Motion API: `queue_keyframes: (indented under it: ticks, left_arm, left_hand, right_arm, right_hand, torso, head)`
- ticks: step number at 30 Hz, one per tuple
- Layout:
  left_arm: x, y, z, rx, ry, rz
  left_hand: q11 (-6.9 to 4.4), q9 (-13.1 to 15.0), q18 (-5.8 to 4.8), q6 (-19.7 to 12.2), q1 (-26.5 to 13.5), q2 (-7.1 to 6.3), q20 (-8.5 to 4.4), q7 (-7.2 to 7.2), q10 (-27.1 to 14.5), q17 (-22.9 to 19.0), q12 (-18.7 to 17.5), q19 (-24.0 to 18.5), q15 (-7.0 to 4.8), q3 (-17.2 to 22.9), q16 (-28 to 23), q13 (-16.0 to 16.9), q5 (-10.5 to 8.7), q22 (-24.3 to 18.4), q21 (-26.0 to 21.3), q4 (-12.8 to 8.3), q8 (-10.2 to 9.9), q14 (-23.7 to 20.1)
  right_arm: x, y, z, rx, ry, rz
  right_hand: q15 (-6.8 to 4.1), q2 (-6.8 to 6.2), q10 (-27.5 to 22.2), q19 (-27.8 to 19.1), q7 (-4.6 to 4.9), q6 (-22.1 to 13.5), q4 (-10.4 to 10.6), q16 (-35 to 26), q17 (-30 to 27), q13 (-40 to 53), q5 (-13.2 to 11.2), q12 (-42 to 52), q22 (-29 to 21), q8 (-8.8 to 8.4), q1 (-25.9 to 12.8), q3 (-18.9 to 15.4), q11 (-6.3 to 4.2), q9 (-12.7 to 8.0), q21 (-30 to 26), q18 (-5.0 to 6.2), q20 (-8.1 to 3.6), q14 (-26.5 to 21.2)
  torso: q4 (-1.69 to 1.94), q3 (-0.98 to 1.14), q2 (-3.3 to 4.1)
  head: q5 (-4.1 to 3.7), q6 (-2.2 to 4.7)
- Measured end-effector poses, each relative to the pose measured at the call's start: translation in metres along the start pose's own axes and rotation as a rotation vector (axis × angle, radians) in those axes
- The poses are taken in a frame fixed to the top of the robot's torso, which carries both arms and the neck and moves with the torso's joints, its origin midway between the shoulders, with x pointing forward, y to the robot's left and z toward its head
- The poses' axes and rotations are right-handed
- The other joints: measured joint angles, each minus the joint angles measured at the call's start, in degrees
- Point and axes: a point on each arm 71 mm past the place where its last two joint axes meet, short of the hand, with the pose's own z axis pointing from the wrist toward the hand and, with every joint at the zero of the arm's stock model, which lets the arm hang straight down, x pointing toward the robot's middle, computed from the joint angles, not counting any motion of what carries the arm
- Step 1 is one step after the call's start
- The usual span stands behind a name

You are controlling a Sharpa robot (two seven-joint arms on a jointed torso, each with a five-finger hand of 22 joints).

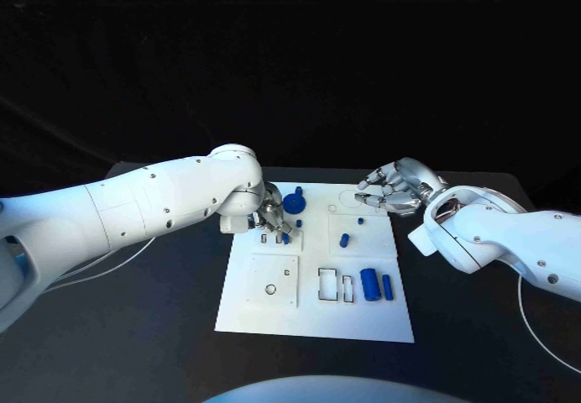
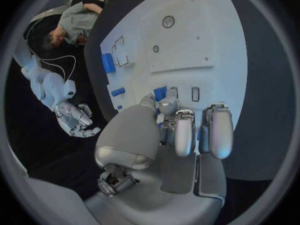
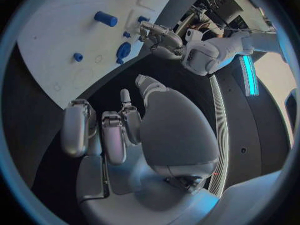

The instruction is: Assemble the parts on the task board

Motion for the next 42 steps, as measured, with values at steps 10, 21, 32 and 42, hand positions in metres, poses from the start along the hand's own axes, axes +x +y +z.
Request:
queue_keyframes:
  ticks: [10,21,32,42]
  left_arm:
    - [0.0,0.0,0.0,0.004,0.005,-0.008]
    - [0.0,0.003,0.0,0.031,0.011,-0.074]
    - [0.004,0.009,-0.006,0.062,0.007,-0.141]
    - [0.012,0.017,-0.009,0.061,-0.024,-0.14]
  left_hand:
    - [-0.62,-0.11,0.0,0.52,4.04,-2.46,-0.15,-0.51,-0.62,0.0,-0.44,0.15,-0.2,9.87,0.0,-1.57,-1.56,0.0,0.0,-0.09,1.33,-0.21]
    - [-1.37,-0.03,0.0,-1.47,-3.41,-14.05,-0.74,-1.62,-1.54,0.0,-2.83,0.08,-0.95,39.1,0.0,-5.68,-4.86,0.0,0.0,0.26,11.81,-0.09]
    - [-1.54,-0.02,0.0,-1.76,-7.13,-14.66,-0.94,-1.51,-0.05,0.0,-0.74,0.29,-0.95,41.6,0.0,-3.82,-4.42,-0.01,0.0,-0.68,15.3,-0.09]
    - [-1.54,-0.01,0.0,-1.83,-8.43,-15.36,-0.94,-1.42,0.74,-0.01,0.18,0.29,-0.95,44.77,0.0,-2.94,-3.78,-0.01,0.22,-3.85,15.63,-0.09]
  right_arm:
    - [0.0,0.0,0.0,0.001,0.003,0.0]
    - [0.001,-0.001,0.0,0.007,0.003,-0.003]
    - [0.001,-0.002,0.001,0.012,0.003,-0.005]
    - [0.0,-0.003,0.001,0.016,0.001,-0.007]
  right_hand:
    - [0.0,-0.22,0.0,0.0,0.0,0.0,-0.08,0.0,-0.01,0.0,0.0,0.0,-0.01,0.0,0.22,0.55,0.0,0.14,0.0,0.0,0.0,0.0]
    - [0.01,-0.22,0.0,0.0,-0.21,-0.21,-0.08,0.0,-0.01,0.0,0.31,-0.21,-0.01,0.21,0.22,0.55,0.0,0.27,-0.62,0.0,0.0,-0.01]
    - [0.01,-0.22,0.0,-0.21,-0.21,-0.21,0.08,0.0,-0.02,0.04,0.31,-0.21,-0.02,0.21,0.22,0.71,0.0,0.36,-0.62,0.01,-0.21,-0.01]
    - [0.01,-0.22,0.0,-0.21,-0.21,-0.21,0.08,0.0,-0.02,0.04,0.53,-0.21,-0.02,0.21,0.22,0.7,0.01,0.44,-0.83,0.0,-0.2,-0.01]
  torso:
    - [-0.02,0.02,-0.03]
    - [-0.01,0.07,-0.05]
    - [0.07,0.11,-0.04]
    - [0.09,0.04,-0.04]
  head:
    - [-0.04,-0.12]
    - [0.12,-0.03]
    - [0.27,0.05]
    - [0.32,-0.01]
